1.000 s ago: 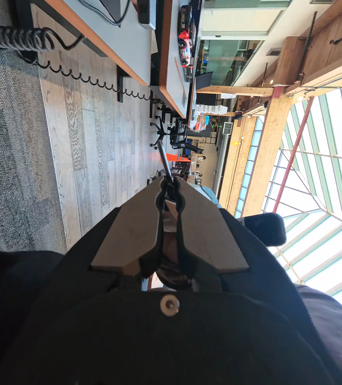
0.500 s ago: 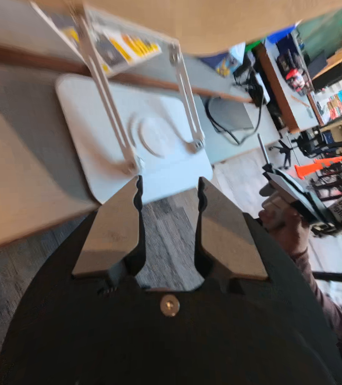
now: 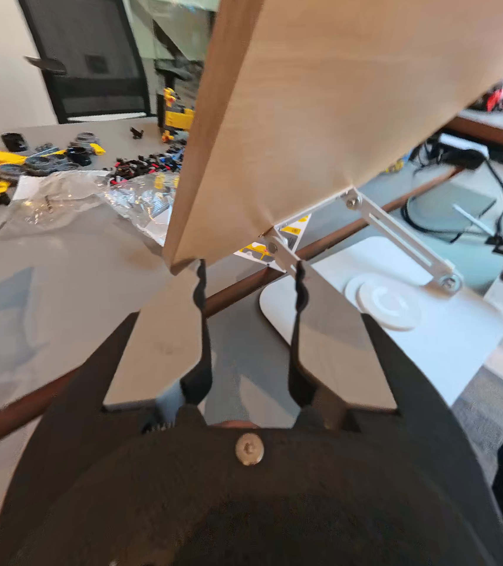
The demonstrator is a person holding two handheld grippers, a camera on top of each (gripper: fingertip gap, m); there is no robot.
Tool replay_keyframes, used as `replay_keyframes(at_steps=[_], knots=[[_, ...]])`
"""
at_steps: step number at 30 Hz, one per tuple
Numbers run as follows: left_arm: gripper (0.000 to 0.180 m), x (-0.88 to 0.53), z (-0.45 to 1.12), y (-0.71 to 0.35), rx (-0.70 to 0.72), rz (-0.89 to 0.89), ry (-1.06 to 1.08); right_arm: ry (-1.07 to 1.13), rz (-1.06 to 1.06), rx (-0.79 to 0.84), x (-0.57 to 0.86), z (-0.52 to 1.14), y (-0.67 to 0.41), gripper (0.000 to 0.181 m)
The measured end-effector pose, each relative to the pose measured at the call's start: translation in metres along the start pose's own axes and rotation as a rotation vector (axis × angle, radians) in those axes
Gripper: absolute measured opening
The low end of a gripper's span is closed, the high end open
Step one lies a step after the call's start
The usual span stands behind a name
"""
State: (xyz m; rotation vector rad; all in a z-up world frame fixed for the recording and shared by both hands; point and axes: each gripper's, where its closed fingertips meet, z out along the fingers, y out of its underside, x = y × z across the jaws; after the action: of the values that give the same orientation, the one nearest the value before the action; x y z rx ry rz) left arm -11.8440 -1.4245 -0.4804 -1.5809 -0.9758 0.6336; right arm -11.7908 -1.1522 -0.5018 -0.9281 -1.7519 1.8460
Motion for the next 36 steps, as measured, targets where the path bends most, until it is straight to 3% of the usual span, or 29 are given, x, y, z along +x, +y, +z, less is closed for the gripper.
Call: replay_keyframes(at_steps=[1,3,5,7,10,17,25,32,34,35,36], knots=[[0.049,-0.001,0.005,0.003,-0.025,0.031,0.019,-0.009,0.019,-0.001,-0.001,0.001,0.003,0.011],[0.052,0.001,0.012,0.012,-0.101,0.082,0.048,-0.027,0.039,-0.013,-0.004,0.005,0.006,0.011],[0.037,-0.008,0.016,0.016,-0.137,0.146,-0.004,-0.027,0.048,-0.009,-0.006,0.007,0.002,0.011],[0.032,-0.011,0.016,0.017,-0.123,0.214,-0.018,-0.033,0.057,-0.024,-0.008,0.009,0.001,0.012],[0.038,-0.007,0.015,0.017,-0.102,0.205,0.034,-0.028,0.078,-0.032,-0.008,0.013,0.006,0.011],[0.0,-0.027,0.003,0.006,-0.066,0.178,0.053,0.008,0.07,-0.038,-0.01,0.017,0.006,0.012],[0.0,-0.024,-0.019,-0.007,-0.135,0.33,0.183,0.0,0.065,-0.009,-0.018,0.023,-0.003,0.012],[0.001,-0.011,-0.018,-0.004,-0.184,0.269,0.391,-0.058,-0.031,-0.032,-0.055,0.038,-0.004,0.012],[0.032,-0.013,-0.03,-0.001,-0.193,0.277,0.395,-0.053,-0.067,-0.047,-0.064,0.042,0.0,0.012],[0.037,-0.023,-0.035,-0.001,-0.181,0.295,0.336,-0.058,-0.078,-0.057,-0.068,0.043,0.002,0.012],[0.056,-0.037,-0.037,-0.005,-0.155,0.31,0.252,-0.065,-0.083,-0.07,-0.072,0.044,0.006,0.012]])
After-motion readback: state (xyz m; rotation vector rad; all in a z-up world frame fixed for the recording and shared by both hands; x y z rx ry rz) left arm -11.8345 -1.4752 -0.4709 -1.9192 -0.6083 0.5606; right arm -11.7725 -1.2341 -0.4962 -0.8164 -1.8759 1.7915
